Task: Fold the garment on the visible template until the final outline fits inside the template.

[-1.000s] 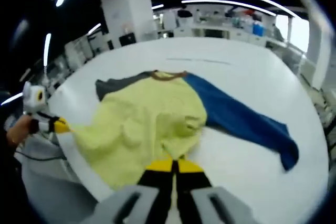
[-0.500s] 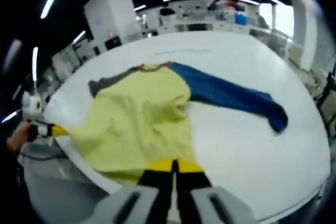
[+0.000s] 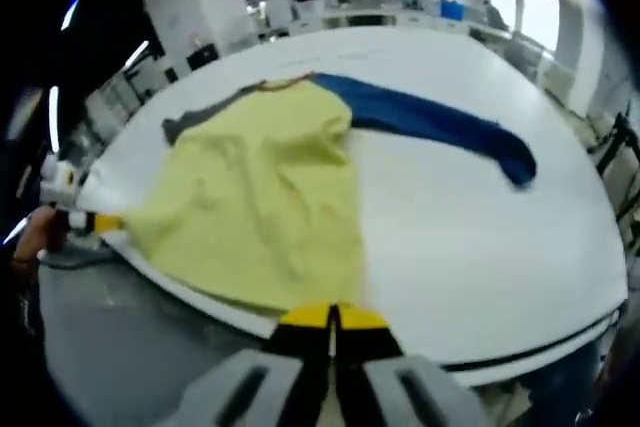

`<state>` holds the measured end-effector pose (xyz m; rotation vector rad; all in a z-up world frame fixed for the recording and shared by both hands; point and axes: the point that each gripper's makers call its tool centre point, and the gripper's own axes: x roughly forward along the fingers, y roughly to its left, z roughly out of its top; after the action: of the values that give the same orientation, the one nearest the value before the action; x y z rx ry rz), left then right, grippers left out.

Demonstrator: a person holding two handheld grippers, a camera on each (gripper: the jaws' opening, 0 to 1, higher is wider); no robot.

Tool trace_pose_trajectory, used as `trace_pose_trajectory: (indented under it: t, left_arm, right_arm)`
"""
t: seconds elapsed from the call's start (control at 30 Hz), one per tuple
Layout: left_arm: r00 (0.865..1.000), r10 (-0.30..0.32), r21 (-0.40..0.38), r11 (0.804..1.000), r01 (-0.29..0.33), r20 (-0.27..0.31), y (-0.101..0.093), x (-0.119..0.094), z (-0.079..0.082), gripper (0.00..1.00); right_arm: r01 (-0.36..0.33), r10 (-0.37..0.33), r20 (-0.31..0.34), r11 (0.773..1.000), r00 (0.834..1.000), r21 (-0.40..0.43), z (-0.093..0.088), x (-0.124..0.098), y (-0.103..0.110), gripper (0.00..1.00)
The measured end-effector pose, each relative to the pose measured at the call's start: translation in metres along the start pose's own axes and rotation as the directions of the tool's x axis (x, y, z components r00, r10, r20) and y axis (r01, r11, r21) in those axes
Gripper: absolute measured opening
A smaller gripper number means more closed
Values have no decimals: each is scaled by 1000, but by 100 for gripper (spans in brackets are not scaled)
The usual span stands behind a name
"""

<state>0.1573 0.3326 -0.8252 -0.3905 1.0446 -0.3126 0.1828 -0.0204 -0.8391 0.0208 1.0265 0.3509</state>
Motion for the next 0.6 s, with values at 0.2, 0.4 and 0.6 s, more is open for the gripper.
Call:
trace_pose_trajectory:
  t: [0.2,0.4,0.6]
  left_arm:
    - [992,62,33,998,-58,-112,8,1,-18,0]
    - [984,83,36,996,-79,-160,10,3,-27,0]
    - [976,120,66,992,-110,-184,13,3,-31,0]
  right_arm:
    - [9,-9,-19,1000,1000,-8,-9,-2,0,0]
    - [14,-15,-43,1000,999,-9,-16,-1,-2,0]
    - [11,-10,-56,1000,998,17,-21,-1,0,0]
